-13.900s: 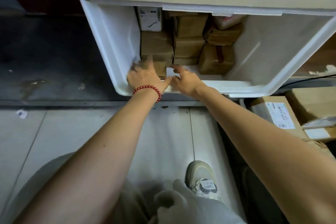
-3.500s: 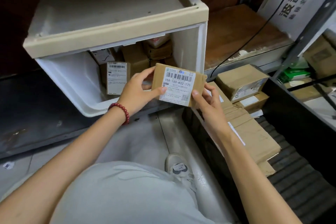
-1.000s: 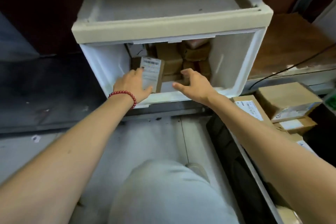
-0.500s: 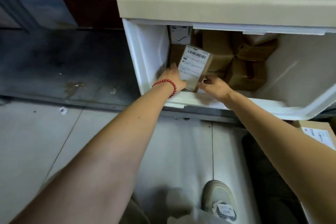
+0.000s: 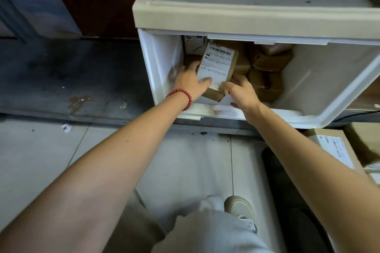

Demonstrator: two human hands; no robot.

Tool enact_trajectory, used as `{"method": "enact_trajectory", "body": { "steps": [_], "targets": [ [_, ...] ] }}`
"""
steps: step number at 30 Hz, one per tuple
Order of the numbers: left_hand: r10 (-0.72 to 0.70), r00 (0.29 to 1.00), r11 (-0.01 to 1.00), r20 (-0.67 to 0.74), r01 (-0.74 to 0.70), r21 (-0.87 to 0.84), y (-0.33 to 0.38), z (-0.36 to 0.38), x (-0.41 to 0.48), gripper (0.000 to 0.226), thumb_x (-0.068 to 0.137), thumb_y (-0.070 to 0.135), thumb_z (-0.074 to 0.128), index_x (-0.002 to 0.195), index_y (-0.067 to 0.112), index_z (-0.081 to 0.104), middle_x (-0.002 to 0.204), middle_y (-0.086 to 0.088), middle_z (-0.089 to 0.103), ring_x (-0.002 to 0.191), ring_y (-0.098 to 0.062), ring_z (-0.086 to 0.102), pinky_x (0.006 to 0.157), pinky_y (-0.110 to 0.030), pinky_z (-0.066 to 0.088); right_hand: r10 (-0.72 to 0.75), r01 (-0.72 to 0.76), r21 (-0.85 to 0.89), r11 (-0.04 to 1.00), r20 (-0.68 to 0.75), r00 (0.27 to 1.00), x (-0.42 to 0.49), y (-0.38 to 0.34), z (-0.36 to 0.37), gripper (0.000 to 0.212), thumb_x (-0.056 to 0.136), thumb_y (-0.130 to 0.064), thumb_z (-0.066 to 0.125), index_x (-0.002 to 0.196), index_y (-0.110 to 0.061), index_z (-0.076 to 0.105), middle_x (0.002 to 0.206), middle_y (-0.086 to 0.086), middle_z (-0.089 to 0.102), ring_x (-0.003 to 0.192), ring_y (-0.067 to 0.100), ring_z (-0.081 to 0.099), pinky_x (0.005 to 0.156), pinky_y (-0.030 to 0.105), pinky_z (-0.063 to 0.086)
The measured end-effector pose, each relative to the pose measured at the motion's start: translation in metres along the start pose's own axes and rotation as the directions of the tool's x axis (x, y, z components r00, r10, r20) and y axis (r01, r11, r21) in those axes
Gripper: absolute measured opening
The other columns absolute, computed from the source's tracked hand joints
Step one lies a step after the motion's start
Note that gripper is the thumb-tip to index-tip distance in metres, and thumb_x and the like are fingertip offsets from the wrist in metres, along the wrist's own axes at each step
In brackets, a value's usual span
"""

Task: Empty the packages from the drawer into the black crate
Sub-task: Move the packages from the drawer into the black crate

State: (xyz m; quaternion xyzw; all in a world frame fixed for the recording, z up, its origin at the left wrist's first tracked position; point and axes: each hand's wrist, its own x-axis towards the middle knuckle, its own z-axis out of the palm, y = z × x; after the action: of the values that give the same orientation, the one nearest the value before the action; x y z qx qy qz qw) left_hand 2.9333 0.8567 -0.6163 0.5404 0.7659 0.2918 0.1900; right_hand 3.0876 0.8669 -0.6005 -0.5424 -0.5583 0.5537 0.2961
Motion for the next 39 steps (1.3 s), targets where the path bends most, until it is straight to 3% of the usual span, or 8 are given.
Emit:
{"method": "enact_trajectory", "body": {
  "steps": [2, 8, 14, 22, 25, 32, 36, 39],
  "targets": [
    [0.013, 0.999, 0.998, -0.041, -0.016, -0.064, 0.01, -0.007, -0.019, 0.064, 0.086, 0.044, 0.062, 0.143, 0.026, 0.038, 0.132, -0.007, 0.052, 0.118, -0.025, 0.051, 0.097, -0.031, 0.042, -0.01, 0.013, 0.068, 0.998, -0.041, 0.999, -0.017, -0.004, -0.005, 0.051, 0.093, -0.019, 0.057, 0.14, -0.017, 0.037, 0.106, -0.007, 0.054, 0.086, 0.004, 0.053, 0.071, 0.024, 0.043],
    [0.083, 0.995, 0.972, -0.062, -0.095, -0.213, 0.036, -0.018, -0.1, 0.063, 0.087, 0.033, 0.066, 0.143, 0.025, 0.037, 0.131, -0.005, 0.042, 0.112, -0.017, 0.053, 0.097, -0.033, 0.048, 0.008, 0.012, 0.19, 0.982, -0.102, 0.995, -0.076, 0.007, -0.018, 0.042, 0.095, -0.02, 0.055, 0.135, -0.022, 0.042, 0.122, -0.005, 0.055, 0.1, 0.009, 0.056, 0.077, 0.028, 0.046],
    [-0.046, 0.993, 0.95, -0.104, 0.011, -0.312, 0.047, -0.001, -0.165, 0.059, 0.086, 0.033, 0.067, 0.14, 0.031, 0.043, 0.13, -0.003, 0.045, 0.116, -0.019, 0.051, 0.096, -0.035, 0.049, 0.086, -0.066, 0.242, 0.968, -0.071, 0.994, -0.121, 0.037, -0.028, 0.034, 0.096, -0.018, 0.054, 0.13, -0.023, 0.047, 0.11, -0.005, 0.064, 0.088, 0.01, 0.062, 0.067, 0.025, 0.049],
    [-0.097, 0.995, 0.93, -0.034, 0.078, -0.358, 0.042, 0.01, -0.18, 0.054, 0.085, 0.033, 0.068, 0.135, 0.031, 0.048, 0.132, -0.002, 0.052, 0.118, -0.021, 0.051, 0.097, -0.043, 0.049, 0.079, -0.05, 0.312, 0.949, -0.081, 0.994, -0.153, 0.052, -0.041, 0.035, 0.095, -0.018, 0.058, 0.128, -0.028, 0.052, 0.122, -0.001, 0.063, 0.112, 0.016, 0.06, 0.087, 0.036, 0.052],
    [-0.124, 0.992, 0.89, -0.023, 0.101, -0.445, 0.045, 0.003, -0.177, 0.054, 0.08, 0.041, 0.073, 0.127, 0.03, 0.05, 0.125, 0.004, 0.06, 0.112, -0.013, 0.057, 0.095, -0.039, 0.051, -0.013, 0.034, 0.276, 0.96, -0.077, 0.997, -0.163, 0.046, -0.04, 0.033, 0.097, -0.021, 0.056, 0.126, -0.035, 0.054, 0.121, -0.009, 0.061, 0.108, 0.004, 0.058, 0.077, 0.026, 0.047],
    [-0.219, 0.975, 0.865, 0.049, 0.217, -0.452, 0.047, -0.002, -0.18, 0.102, 0.041, 0.06, 0.084, 0.128, 0.024, 0.043, 0.122, 0.008, 0.06, 0.112, -0.011, 0.057, 0.097, -0.036, 0.05, -0.152, 0.144, 0.207, 0.968, 0.023, 0.988, -0.169, 0.037, -0.036, 0.035, 0.1, -0.02, 0.049, 0.132, -0.035, 0.056, 0.12, -0.022, 0.057, 0.09, -0.023, 0.054, 0.063, 0.0, 0.041],
    [-0.147, 0.989, 0.903, 0.027, 0.145, -0.404, 0.051, -0.007, -0.18, 0.099, 0.046, 0.05, 0.088, 0.128, 0.026, 0.039, 0.125, 0.007, 0.055, 0.115, -0.012, 0.052, 0.097, -0.037, 0.048, -0.14, 0.145, 0.252, 0.957, -0.039, 0.989, -0.17, 0.039, -0.032, 0.036, 0.101, -0.022, 0.049, 0.134, -0.034, 0.045, 0.132, -0.011, 0.053, 0.098, -0.009, 0.057, 0.068, 0.009, 0.046],
    [-0.015, 1.0, 0.944, -0.001, 0.014, -0.329, 0.051, -0.009, -0.18, 0.098, 0.052, 0.035, 0.092, 0.129, 0.026, 0.034, 0.129, 0.006, 0.049, 0.117, -0.011, 0.047, 0.098, -0.032, 0.045, -0.059, 0.076, 0.344, 0.936, -0.059, 0.996, -0.167, 0.041, -0.034, 0.039, 0.102, -0.039, 0.042, 0.14, -0.046, 0.035, 0.128, -0.019, 0.054, 0.12, 0.009, 0.052, 0.094, 0.036, 0.041]
  ]
}}
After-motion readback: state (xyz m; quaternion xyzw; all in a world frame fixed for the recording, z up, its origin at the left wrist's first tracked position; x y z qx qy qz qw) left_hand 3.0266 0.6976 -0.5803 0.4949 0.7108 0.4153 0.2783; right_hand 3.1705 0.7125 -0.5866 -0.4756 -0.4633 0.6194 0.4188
